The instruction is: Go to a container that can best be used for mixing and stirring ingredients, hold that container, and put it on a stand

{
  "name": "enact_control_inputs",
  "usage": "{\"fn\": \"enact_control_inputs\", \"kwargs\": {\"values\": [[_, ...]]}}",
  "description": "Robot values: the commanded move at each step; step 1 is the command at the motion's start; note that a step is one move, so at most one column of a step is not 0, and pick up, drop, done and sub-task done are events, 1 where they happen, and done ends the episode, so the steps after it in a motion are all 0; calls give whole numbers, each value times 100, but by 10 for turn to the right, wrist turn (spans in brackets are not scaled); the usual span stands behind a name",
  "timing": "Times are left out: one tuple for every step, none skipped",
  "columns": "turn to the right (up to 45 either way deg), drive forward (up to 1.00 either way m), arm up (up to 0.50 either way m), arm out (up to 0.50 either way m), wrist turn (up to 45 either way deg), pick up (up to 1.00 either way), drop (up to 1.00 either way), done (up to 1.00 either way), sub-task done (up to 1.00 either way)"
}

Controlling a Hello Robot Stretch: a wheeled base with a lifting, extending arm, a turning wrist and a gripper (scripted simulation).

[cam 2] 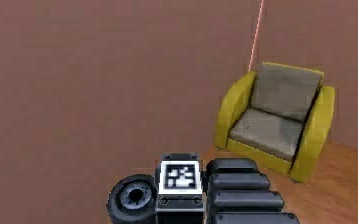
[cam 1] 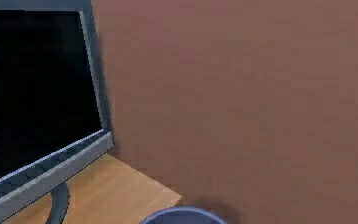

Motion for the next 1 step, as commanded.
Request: {"fn": "enact_control_inputs", "kwargs": {"values": [[450,0,0,0,0,0,0,0,0]]}}
